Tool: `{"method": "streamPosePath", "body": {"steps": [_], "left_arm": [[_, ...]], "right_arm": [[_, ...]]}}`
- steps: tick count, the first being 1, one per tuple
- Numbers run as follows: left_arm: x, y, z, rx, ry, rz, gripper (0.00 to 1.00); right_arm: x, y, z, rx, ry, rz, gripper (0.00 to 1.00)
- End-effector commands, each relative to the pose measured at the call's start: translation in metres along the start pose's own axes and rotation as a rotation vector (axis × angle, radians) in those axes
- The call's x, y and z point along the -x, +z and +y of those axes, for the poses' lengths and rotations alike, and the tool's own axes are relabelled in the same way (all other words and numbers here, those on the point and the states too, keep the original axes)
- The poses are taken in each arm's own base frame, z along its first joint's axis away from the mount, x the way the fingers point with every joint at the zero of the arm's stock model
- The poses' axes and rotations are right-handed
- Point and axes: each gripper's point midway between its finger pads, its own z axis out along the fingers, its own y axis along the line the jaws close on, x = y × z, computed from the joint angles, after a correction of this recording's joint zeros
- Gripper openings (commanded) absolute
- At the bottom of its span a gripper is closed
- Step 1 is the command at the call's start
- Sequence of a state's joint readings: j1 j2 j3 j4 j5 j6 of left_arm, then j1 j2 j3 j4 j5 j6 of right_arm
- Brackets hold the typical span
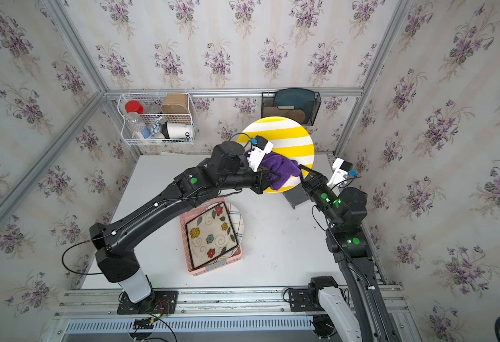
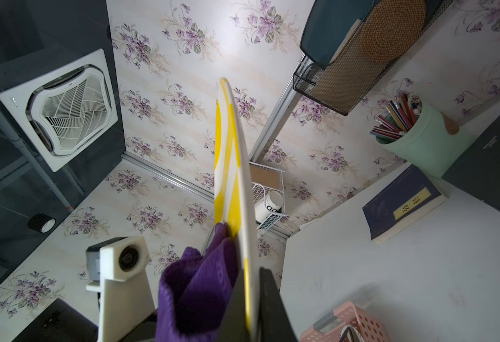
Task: Wipe the wet plate dry
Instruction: Wipe the plate with towel.
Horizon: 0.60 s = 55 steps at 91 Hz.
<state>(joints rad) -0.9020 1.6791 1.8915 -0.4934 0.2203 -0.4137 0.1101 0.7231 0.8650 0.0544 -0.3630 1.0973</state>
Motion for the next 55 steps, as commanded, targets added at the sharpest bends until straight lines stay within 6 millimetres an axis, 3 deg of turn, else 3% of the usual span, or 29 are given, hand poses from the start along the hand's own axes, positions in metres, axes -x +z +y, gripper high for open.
{"method": "streamPosePath", "body": {"steps": [1,18,25,35,40,47,55], "left_arm": [[-0.019,-0.015,0.065,0.216,-0.128,0.015,0.0],[-0.03,0.006,0.033,0.091,-0.074,0.094,0.0],[-0.027,-0.007,0.054,0.195,-0.065,0.084,0.0],[-0.012,-0.053,0.11,0.349,-0.164,-0.04,0.0],[-0.005,-0.073,0.126,0.362,-0.21,-0.097,0.0],[-0.001,-0.078,0.128,0.348,-0.207,-0.105,0.0],[0.003,-0.058,0.103,0.197,-0.18,-0.064,0.0]], "right_arm": [[0.014,-0.004,0.044,0.187,-0.01,-0.058,0.0],[-0.026,0.022,0.066,0.288,-0.035,0.096,0.0],[-0.026,0.023,0.067,0.284,-0.039,0.085,0.0],[-0.013,0.013,0.063,0.257,-0.066,-0.002,0.0],[-0.013,0.012,0.067,0.266,-0.093,0.003,0.0],[-0.029,0.018,0.075,0.313,-0.145,0.093,0.0],[-0.06,0.024,0.088,0.383,-0.203,0.235,0.0]]}}
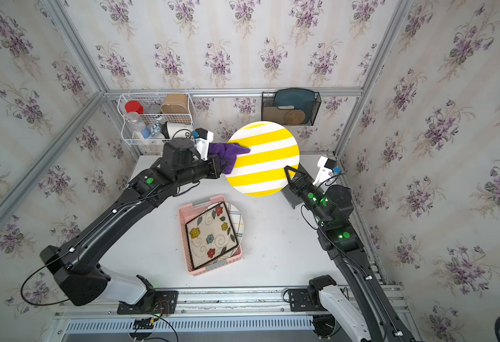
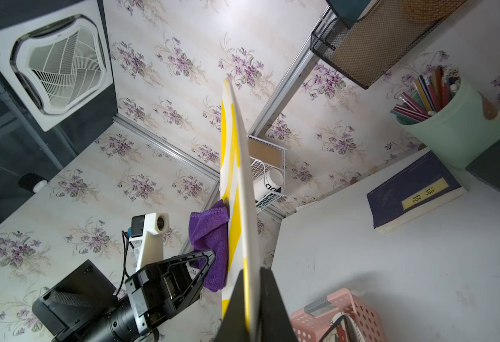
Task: Wipe the wet plate dry
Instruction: Wipe the plate with towel.
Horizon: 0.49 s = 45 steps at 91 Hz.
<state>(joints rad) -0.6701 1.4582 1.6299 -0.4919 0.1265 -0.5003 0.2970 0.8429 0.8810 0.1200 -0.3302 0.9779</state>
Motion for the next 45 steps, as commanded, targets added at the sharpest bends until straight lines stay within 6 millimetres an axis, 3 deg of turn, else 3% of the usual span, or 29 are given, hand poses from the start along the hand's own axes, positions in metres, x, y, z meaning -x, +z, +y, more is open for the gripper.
{"method": "streamPosePath", "body": {"steps": [1,6,11,23,29,36,45], "left_arm": [[-0.012,0.015,-0.017,-0.098,0.006,0.075,0.0],[-0.017,0.021,-0.036,-0.162,0.037,0.093,0.0],[-0.018,0.024,-0.037,-0.149,0.052,0.1,0.0],[0.004,0.009,0.009,0.009,-0.009,0.012,0.0],[0.015,0.0,0.015,0.001,-0.018,-0.024,0.0],[0.02,0.001,0.001,-0.068,-0.007,-0.018,0.0],[0.011,0.021,-0.036,-0.229,-0.013,0.052,0.0]], "right_arm": [[-0.013,-0.003,0.083,0.338,-0.143,0.097,0.0],[-0.026,0.003,0.088,0.364,-0.16,0.149,0.0],[-0.029,0.005,0.089,0.378,-0.161,0.169,0.0],[-0.014,0.001,0.084,0.303,-0.212,0.087,0.0],[-0.005,-0.005,0.078,0.267,-0.227,0.037,0.0],[-0.009,-0.003,0.077,0.286,-0.232,0.05,0.0],[-0.03,0.01,0.08,0.322,-0.225,0.158,0.0]]}}
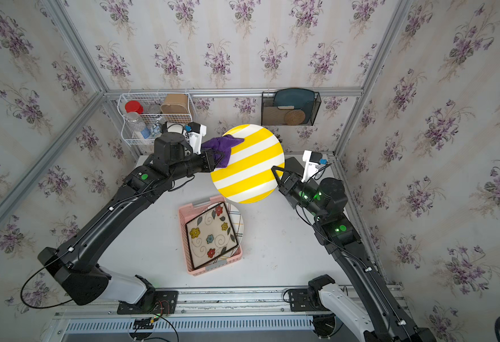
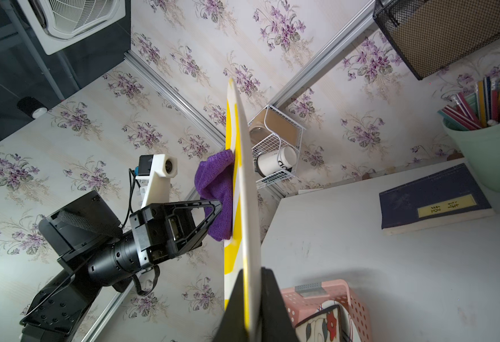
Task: Wipe the wet plate dry
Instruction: Wipe the plate with towel.
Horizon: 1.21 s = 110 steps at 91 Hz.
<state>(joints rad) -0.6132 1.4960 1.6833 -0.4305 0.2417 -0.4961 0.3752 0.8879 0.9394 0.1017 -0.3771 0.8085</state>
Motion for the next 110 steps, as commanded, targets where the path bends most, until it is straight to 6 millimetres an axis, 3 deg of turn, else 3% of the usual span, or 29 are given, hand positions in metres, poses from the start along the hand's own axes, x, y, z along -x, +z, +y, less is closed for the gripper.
{"method": "streamPosePath", "body": {"steps": [1,7,12,19,29,39,52,61,68,81,90,103,110], "left_arm": [[-0.018,0.024,-0.03,-0.148,-0.016,0.096,0.0],[-0.024,0.035,-0.056,-0.216,0.008,0.117,0.0],[-0.025,0.039,-0.065,-0.233,0.021,0.122,0.0],[-0.017,0.036,-0.057,-0.187,0.011,0.098,0.0],[0.004,0.023,-0.028,-0.082,-0.013,0.016,0.0],[0.008,0.021,-0.038,-0.125,-0.005,0.018,0.0],[-0.023,0.043,-0.082,-0.282,0.008,0.132,0.0],[-0.048,0.055,-0.111,-0.35,0.052,0.197,0.0],[-0.057,0.058,-0.106,-0.311,0.052,0.211,0.0],[-0.05,0.046,-0.062,-0.115,0.061,0.172,0.0],[-0.062,0.038,-0.065,-0.18,0.107,0.227,0.0],[-0.116,0.045,-0.091,-0.372,0.071,0.523,0.0],[-0.126,0.052,-0.103,-0.382,0.109,0.545,0.0]], "right_arm": [[-0.002,0.006,0.057,0.253,-0.075,0.049,0.0],[-0.014,0.014,0.065,0.284,-0.081,0.094,0.0],[-0.017,0.017,0.065,0.284,-0.077,0.104,0.0],[-0.012,0.014,0.061,0.248,-0.098,0.08,0.0],[0.008,0.002,0.047,0.149,-0.128,-0.008,0.0],[0.012,-0.001,0.04,0.146,-0.115,-0.034,0.0],[-0.011,0.021,0.048,0.222,-0.071,0.079,0.0],[-0.005,0.024,0.05,0.231,-0.046,0.046,0.0],[0.013,0.018,0.045,0.202,-0.036,-0.033,0.0],[0.056,-0.005,0.026,0.173,0.054,-0.175,0.0],[0.077,-0.021,0.014,0.174,0.098,-0.254,0.0],[0.066,-0.007,0.025,0.251,0.125,-0.168,0.0],[0.053,0.001,0.032,0.275,0.124,-0.129,0.0]]}}
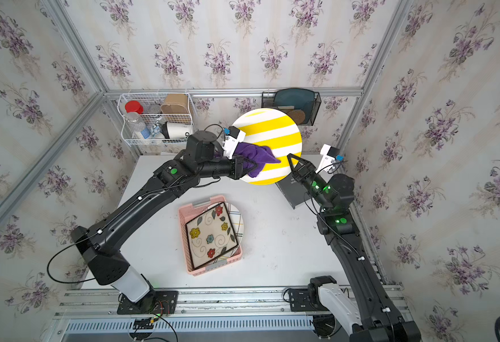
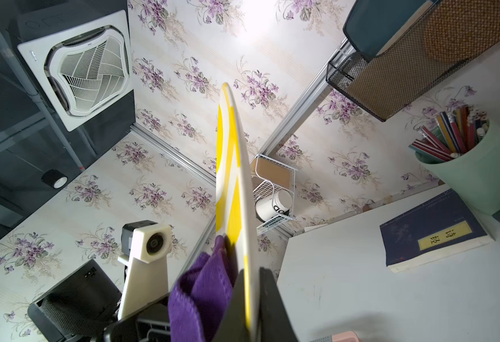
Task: Wipe the wet plate dry
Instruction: Wipe the plate with towel.
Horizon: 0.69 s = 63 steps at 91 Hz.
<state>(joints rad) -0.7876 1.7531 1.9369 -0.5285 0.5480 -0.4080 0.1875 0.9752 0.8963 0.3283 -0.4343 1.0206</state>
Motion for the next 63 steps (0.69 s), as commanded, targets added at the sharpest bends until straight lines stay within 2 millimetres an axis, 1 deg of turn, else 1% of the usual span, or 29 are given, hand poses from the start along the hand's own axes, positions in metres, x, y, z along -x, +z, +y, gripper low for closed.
{"method": "streamPosePath", "body": {"steps": [1,7,12,17,23,26,32,35,41,50,54,59,63], "left_arm": [[-0.049,0.019,-0.006,-0.041,-0.024,0.207,0.0],[-0.04,0.022,-0.003,-0.014,-0.025,0.162,0.0],[-0.031,0.019,0.009,0.059,-0.037,0.125,0.0],[-0.023,0.01,0.03,0.175,-0.052,0.081,0.0],[-0.014,-0.006,0.058,0.303,-0.095,0.02,0.0],[-0.012,-0.012,0.066,0.324,-0.11,-0.001,0.0],[-0.011,-0.017,0.069,0.311,-0.115,-0.014,0.0],[-0.012,-0.019,0.069,0.313,-0.109,-0.011,0.0],[-0.012,-0.027,0.077,0.367,-0.097,-0.003,0.0],[0.0,-0.056,0.107,0.49,-0.154,-0.058,0.0],[0.01,-0.068,0.115,0.501,-0.186,-0.1,0.0],[0.021,-0.075,0.116,0.481,-0.197,-0.141,0.0],[0.029,-0.074,0.11,0.44,-0.184,-0.16,0.0]], "right_arm": [[-0.008,-0.003,0.072,0.282,-0.011,0.048,0.0],[-0.01,-0.003,0.071,0.268,-0.012,0.053,0.0],[-0.003,-0.004,0.065,0.238,0.005,0.021,0.0],[0.009,-0.009,0.059,0.216,0.034,-0.025,0.0],[0.022,-0.016,0.05,0.206,0.071,-0.07,0.0],[0.026,-0.018,0.047,0.204,0.081,-0.085,0.0],[0.029,-0.02,0.048,0.213,0.072,-0.09,0.0],[0.027,-0.02,0.053,0.236,0.055,-0.071,0.0],[0.014,-0.018,0.065,0.291,0.023,0.001,0.0],[-0.01,-0.021,0.07,0.318,-0.023,0.09,0.0],[-0.023,-0.024,0.075,0.341,-0.057,0.132,0.0],[-0.041,-0.025,0.075,0.339,-0.085,0.19,0.0],[-0.055,-0.026,0.077,0.343,-0.107,0.233,0.0]]}}
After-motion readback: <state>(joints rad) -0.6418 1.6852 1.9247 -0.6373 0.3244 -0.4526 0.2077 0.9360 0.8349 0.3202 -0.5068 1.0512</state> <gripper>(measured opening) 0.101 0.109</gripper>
